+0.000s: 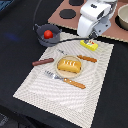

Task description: Interact with the objects in diverse but meaningful ways.

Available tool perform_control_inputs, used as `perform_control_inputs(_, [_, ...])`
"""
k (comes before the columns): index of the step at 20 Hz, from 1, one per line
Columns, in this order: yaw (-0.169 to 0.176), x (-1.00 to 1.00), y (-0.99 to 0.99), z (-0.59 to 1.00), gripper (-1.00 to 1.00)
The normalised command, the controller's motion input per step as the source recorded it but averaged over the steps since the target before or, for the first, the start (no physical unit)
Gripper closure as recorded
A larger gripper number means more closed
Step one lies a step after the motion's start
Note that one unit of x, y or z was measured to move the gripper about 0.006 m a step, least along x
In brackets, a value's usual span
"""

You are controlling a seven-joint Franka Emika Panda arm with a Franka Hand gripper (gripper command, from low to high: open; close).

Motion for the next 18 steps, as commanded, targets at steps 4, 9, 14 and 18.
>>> perform_control_inputs(4, [0.0, -0.81, -0.56, 0.0, -1.0])
perform_control_inputs(9, [0.0, -0.84, -0.53, 0.0, -1.0])
perform_control_inputs(14, [0.0, -0.87, -0.5, 0.0, -1.0])
perform_control_inputs(18, [0.0, -0.9, -0.47, -0.06, -1.0])
